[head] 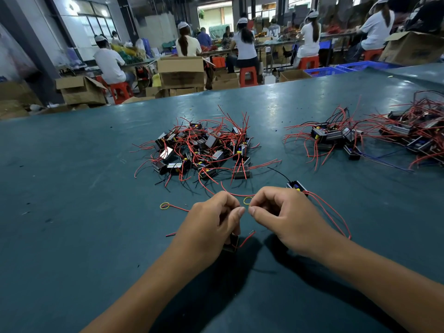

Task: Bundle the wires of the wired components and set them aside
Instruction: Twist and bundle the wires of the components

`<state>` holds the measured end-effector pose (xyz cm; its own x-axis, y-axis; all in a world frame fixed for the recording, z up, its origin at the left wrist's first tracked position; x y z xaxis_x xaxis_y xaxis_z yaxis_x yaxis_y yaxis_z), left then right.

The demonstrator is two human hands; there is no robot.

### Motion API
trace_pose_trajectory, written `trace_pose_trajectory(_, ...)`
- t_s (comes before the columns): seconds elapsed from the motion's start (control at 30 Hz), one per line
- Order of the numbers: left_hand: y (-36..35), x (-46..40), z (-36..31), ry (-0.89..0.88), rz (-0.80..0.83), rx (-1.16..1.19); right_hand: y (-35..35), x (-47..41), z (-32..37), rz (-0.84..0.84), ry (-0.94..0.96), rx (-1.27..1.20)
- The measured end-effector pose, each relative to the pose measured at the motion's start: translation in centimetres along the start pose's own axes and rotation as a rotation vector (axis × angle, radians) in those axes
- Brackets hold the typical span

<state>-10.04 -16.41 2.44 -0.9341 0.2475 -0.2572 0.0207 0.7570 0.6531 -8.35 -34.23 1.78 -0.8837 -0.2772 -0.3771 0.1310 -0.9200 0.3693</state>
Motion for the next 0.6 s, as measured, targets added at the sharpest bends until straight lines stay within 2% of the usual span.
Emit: trace_pose_trajectory(0.6, 0.10, -0.08, 0.27, 0.091, 0.040, 0.203, 0.47, 0.15, -0.01, 0.010, -0.027, 0.018)
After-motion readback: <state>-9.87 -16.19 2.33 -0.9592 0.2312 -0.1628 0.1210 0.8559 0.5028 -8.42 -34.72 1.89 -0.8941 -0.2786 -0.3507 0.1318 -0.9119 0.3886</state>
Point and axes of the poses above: each hand's wrist, its own x-axis away from the middle knuckle, its own y-axis out of the back of the hand, z = x × y, the point moved 2 cm from there along -x, towards the middle knuckle, and after that the axes turned 4 degrees about -x, right-handed, at the moved point
